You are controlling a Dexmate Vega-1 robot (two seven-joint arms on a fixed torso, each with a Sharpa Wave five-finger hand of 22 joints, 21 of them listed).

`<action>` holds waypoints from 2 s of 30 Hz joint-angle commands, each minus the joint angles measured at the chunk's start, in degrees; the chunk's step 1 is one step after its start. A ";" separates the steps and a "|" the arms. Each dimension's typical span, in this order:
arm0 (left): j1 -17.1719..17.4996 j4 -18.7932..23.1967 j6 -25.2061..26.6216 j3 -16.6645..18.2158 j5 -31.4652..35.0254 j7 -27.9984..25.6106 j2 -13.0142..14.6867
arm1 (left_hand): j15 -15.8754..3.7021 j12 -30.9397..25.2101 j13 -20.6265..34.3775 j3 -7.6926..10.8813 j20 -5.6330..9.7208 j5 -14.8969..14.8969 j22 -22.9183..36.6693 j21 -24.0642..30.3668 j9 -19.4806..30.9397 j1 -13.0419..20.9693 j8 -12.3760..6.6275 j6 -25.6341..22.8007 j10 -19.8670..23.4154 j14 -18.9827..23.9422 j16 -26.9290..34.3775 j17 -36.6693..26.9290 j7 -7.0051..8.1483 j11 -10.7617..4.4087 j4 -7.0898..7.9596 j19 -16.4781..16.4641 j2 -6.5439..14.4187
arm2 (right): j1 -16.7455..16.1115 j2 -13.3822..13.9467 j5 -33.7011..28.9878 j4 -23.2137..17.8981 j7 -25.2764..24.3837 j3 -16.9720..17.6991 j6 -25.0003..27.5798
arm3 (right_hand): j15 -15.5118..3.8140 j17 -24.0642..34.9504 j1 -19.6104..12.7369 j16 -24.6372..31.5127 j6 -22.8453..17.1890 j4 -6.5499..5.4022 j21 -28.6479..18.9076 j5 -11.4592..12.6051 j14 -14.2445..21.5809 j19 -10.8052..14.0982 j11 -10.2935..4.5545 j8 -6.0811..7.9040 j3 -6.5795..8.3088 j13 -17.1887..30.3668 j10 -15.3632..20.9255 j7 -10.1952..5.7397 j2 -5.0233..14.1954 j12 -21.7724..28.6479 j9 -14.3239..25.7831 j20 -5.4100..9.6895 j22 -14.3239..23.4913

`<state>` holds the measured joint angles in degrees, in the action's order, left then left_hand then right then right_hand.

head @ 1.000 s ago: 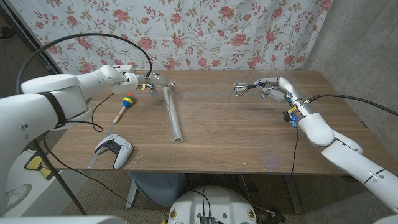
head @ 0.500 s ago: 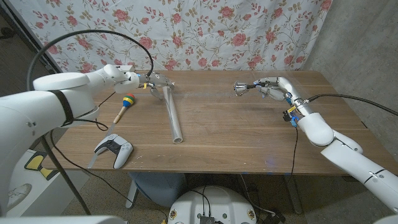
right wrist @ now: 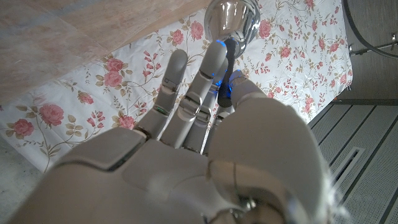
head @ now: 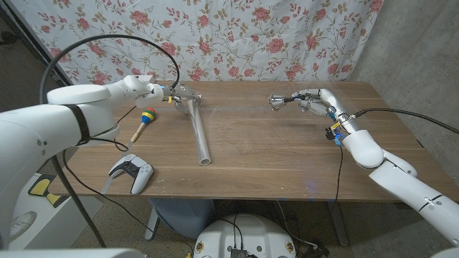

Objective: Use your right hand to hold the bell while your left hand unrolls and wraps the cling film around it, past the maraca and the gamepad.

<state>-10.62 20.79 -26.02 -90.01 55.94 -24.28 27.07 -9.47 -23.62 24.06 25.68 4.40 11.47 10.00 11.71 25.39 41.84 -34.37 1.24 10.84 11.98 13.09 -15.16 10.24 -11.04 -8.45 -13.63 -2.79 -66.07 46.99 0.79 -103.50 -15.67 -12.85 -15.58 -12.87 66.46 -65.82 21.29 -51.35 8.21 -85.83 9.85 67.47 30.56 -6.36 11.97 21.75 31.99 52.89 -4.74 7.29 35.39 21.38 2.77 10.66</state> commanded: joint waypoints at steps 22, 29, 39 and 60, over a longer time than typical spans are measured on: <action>0.81 -0.54 1.59 -1.37 -2.67 3.07 -1.05 | 0.00 -0.93 0.65 0.03 -2.56 -0.10 0.47 2.62 0.00 0.22 -1.98 -0.85 0.85 3.67 -0.31 0.18 -0.40 -0.27 -0.30 -7.85 0.25 | 0.03 -0.28 0.07 0.59 -0.27 -0.31 -0.09 | -0.25 0.09 0.33 -0.29 -0.54 -0.07 -0.49 0.48 0.64 -0.30 -0.44 -0.03 0.58 0.44 0.15 -0.16 0.21 -0.30 0.20 8.71 0.13; 1.01 -0.59 2.28 -1.79 -2.62 2.98 -1.49 | 0.06 -0.96 0.75 0.08 -3.79 -0.12 0.48 2.67 -0.06 0.45 -2.12 -0.45 0.75 4.89 -0.16 0.32 -0.48 -0.05 -0.42 -8.59 0.15 | 0.16 -0.29 -0.05 0.61 -0.36 -0.44 0.13 | -0.27 0.08 0.33 -0.40 -0.55 -0.03 -0.50 0.48 0.61 -0.33 -0.47 -0.04 0.65 0.41 0.19 -0.08 0.17 -0.39 0.20 8.73 0.12; 1.01 -0.73 4.30 -2.16 -2.67 3.83 -2.50 | 0.42 -0.43 0.89 0.07 -4.06 -0.19 0.40 1.15 -0.36 0.60 -2.31 0.21 -0.84 3.40 -1.42 0.86 -0.63 0.40 -0.41 -6.01 -0.04 | 0.31 -0.39 -0.29 0.82 -0.63 -0.63 0.11 | -0.25 0.26 0.41 -0.39 -0.52 -0.05 -0.51 0.48 0.67 -0.37 -0.42 -0.06 0.70 0.49 0.23 -0.11 0.15 -0.43 0.20 8.71 0.12; 2.05 -0.91 7.91 -2.69 -3.94 7.81 -4.74 | -0.62 -3.19 1.30 0.11 -2.26 -0.19 0.26 0.37 -1.42 0.22 -4.23 -1.79 5.03 6.19 -0.92 1.24 -0.39 -0.23 -0.17 -4.79 0.16 | -0.21 -0.50 -0.18 0.86 -1.48 -0.37 0.48 | -0.27 0.29 0.50 -0.59 -0.58 -0.03 -0.54 0.48 0.76 -0.38 -0.49 -0.05 0.85 0.65 0.23 -0.05 0.13 -0.60 0.19 8.71 0.11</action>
<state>-8.95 19.98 -19.51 -92.26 52.31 -18.26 23.14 -9.52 -26.11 24.95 25.70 1.41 11.22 10.12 11.07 24.10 41.87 -38.16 -0.21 14.59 15.91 11.80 -13.81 9.83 -11.08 -8.46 -16.12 -2.77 -65.91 46.59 0.61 -102.64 -16.66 -13.40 -15.26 -13.11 66.45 -65.73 20.75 -51.35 8.22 -86.04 9.96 67.71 30.56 -6.66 11.93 22.06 32.55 52.97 -4.73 7.23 34.95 21.38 2.77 10.68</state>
